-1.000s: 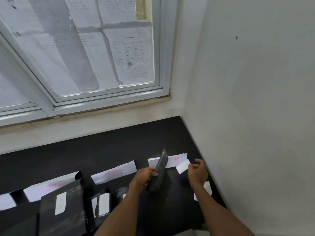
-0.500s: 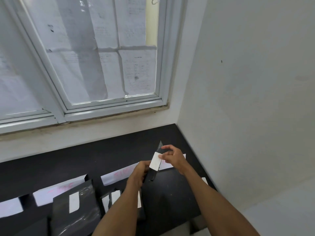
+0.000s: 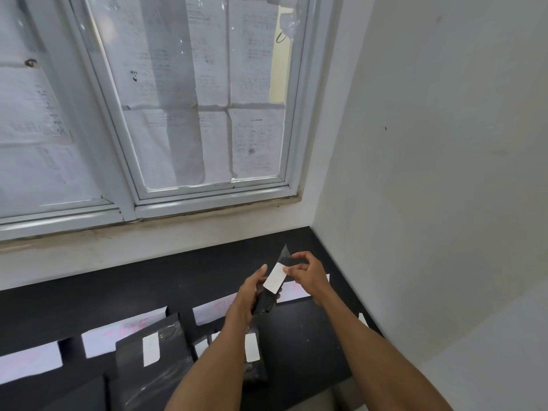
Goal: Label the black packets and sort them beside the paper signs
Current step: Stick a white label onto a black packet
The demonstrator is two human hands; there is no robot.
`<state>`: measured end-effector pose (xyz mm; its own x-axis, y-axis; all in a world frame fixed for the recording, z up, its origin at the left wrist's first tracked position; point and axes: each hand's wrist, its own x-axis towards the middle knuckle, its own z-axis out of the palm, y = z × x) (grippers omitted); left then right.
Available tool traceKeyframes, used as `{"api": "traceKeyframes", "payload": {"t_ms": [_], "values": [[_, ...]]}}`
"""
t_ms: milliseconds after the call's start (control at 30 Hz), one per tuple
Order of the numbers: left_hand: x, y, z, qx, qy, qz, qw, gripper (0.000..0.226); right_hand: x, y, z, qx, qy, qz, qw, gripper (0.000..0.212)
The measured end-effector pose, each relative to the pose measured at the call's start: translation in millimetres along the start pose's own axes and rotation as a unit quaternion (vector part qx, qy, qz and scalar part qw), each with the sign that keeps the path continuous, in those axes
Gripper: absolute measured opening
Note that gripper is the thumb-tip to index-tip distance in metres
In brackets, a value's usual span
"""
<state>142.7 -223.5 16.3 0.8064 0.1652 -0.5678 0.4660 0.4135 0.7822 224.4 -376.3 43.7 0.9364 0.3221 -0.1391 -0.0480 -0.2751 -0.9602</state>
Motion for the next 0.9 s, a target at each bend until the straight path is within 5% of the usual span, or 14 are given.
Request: {"api": "traceKeyframes", "payload": {"t_ms": [633,900], "values": [[-3.6,-0.7,-7.2,0.050,-0.025,0.021,0.998,0.033,-6.9,3.0,5.2,-0.006,0.030,0.000,1.000,0.038],[-5.6,1.4,-6.7,-0.012,-0.099,-0.002,0.995,0.037,-9.3,3.7,3.9,-0.045,0.110,0.019,0.993,0.055]]}}
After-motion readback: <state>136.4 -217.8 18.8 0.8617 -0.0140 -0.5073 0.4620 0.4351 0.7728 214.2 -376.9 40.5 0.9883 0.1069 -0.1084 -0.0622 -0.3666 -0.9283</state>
